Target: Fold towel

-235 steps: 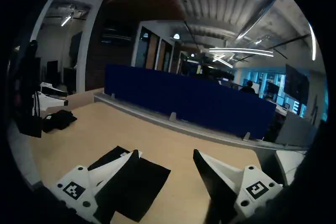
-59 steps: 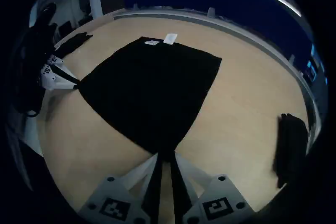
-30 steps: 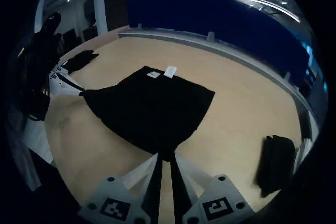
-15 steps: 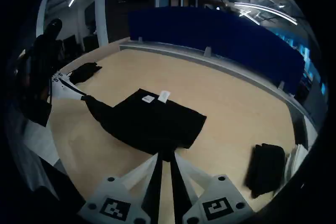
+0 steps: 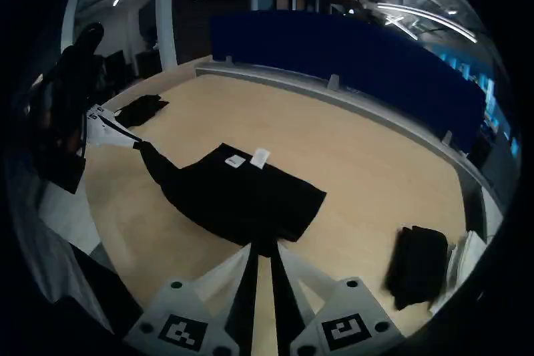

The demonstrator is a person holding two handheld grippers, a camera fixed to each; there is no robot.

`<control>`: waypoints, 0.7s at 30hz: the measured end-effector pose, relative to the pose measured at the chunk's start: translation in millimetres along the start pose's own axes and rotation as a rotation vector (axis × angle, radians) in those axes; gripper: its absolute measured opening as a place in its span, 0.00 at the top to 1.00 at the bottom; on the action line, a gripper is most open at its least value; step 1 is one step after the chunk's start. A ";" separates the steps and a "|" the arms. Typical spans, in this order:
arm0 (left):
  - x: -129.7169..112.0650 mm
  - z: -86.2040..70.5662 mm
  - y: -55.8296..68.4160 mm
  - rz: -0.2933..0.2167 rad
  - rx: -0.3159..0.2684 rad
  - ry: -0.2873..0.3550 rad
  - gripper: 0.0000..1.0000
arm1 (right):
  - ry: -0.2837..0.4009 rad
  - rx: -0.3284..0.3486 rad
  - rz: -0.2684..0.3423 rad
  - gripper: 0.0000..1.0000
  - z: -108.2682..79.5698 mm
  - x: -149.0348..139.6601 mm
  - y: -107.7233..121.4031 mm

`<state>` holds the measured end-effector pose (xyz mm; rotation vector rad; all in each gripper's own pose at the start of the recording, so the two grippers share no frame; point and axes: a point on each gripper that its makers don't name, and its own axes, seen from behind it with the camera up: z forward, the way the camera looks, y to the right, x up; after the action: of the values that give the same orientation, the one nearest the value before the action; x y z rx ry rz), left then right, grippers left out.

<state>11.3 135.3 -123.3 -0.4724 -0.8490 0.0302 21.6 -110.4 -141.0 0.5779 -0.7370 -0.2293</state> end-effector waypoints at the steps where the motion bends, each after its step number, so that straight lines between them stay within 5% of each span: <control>1: 0.0 0.5 -0.4 -0.001 0.001 0.000 0.91 | -0.001 0.000 0.000 0.87 0.7 -0.1 0.3; 11: 13.5 13.0 -6.8 -0.019 0.003 0.019 0.91 | -0.019 -0.007 -0.009 0.88 17.5 3.5 14.9; 21: 31.2 46.7 -20.7 -0.023 0.021 0.031 0.92 | -0.043 -0.023 -0.009 0.88 50.8 10.1 39.5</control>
<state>-5.2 141.5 -66.1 -0.4422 -0.8228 0.0106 -6.2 -103.0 -82.6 0.5558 -0.7730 -0.2592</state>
